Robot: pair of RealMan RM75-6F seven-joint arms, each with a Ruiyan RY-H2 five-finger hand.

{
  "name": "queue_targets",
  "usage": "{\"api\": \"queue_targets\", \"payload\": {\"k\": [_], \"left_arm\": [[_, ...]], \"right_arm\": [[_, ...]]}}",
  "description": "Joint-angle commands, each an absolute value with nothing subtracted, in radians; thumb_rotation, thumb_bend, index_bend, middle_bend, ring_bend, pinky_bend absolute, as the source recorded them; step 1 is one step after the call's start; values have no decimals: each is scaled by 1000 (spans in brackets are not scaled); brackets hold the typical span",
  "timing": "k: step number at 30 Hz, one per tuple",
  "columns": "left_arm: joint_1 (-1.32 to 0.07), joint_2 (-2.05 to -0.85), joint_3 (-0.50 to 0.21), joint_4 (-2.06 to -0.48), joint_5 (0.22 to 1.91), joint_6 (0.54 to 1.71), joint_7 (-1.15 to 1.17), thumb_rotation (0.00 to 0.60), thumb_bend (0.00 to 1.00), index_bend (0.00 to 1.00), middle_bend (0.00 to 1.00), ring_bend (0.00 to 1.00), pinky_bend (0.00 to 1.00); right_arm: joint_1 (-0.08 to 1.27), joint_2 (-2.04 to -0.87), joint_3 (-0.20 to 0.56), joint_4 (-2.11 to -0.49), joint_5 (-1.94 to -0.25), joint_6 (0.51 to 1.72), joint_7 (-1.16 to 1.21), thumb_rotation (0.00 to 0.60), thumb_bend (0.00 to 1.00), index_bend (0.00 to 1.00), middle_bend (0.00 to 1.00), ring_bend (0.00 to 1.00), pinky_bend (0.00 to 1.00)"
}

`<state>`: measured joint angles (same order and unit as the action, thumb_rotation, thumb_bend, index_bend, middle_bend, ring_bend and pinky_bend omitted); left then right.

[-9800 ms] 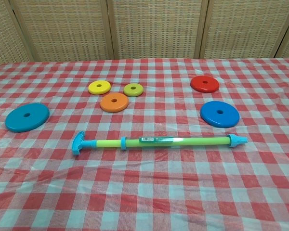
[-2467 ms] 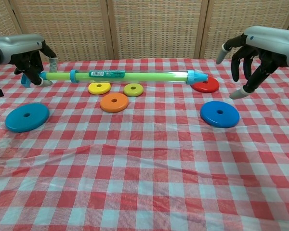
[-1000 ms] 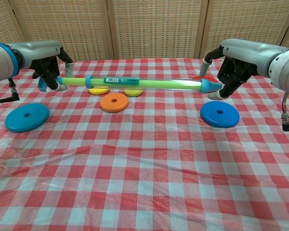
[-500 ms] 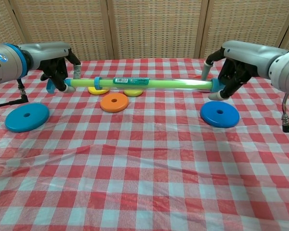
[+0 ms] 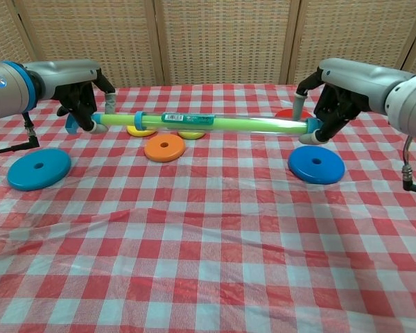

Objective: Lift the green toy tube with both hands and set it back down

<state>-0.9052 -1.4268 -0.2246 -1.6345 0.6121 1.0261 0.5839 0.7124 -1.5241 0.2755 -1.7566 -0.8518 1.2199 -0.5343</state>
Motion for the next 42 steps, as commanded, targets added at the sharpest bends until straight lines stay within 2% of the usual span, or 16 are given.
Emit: {"api": "queue_targets", "payload": {"k": [1, 12, 42], "left_arm": [[-905, -1426, -223, -1636, 613, 1025, 581, 600, 573, 860, 997, 855, 729], [-903, -1417, -216, -1638, 613, 1026, 568, 600, 573, 859, 996, 855, 729], [-859, -1345, -176, -1641, 628, 1023, 533, 600, 573, 859, 996, 855, 729]], "right_arm": [[713, -1525, 276, -1757, -853, 1222, -536, 600, 440, 535, 1000, 904, 435], [709, -1529, 274, -1744, -856, 1234, -535, 600, 465, 636, 1000, 919, 447], [650, -1445, 268, -1720, -830, 1257, -526, 600, 467, 636, 1000, 920, 447]]}}
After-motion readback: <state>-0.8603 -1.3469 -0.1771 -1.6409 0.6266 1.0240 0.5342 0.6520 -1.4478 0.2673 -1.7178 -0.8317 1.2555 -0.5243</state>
